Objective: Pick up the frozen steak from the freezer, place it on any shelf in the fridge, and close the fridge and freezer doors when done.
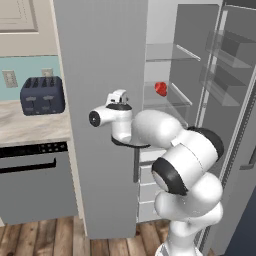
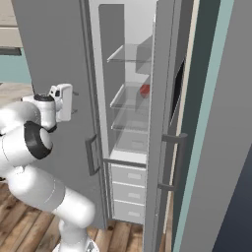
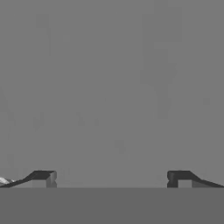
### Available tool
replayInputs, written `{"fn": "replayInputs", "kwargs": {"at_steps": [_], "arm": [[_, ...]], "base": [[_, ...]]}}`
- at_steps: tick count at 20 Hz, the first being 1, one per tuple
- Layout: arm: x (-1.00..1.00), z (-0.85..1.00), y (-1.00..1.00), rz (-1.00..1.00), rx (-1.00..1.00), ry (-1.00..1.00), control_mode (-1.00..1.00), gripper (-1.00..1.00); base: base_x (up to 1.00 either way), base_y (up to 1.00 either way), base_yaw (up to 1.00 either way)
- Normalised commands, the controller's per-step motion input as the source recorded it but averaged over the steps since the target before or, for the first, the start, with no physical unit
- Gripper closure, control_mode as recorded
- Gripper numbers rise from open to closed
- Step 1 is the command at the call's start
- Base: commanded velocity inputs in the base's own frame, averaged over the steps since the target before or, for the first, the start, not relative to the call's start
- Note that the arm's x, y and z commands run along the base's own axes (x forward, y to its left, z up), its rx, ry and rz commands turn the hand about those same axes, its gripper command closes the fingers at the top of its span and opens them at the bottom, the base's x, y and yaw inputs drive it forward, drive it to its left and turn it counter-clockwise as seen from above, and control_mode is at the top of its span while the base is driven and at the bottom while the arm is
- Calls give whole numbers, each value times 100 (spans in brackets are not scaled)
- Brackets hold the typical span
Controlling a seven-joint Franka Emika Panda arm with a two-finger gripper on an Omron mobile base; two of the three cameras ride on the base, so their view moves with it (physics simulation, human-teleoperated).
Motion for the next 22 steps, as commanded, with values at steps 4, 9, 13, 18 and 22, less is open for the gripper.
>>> {"fn": "replayInputs", "kwargs": {"at_steps": [4, 9, 13, 18, 22], "arm": [[49, -6, -5, 0, 0, 0, -100, -100], [51, -4, -6, 0, 0, 0, -100, -100], [49, -22, -16, 0, 0, 1, -100, -100], [12, -27, -41, 0, 0, 0, -100, -100], [-91, -7, -51, -1, 3, -13, -100, -100]], "base": [[0, 0, 0], [0, 0, 0], [0, 0, 0], [0, 0, 0], [0, 0, 0]]}}
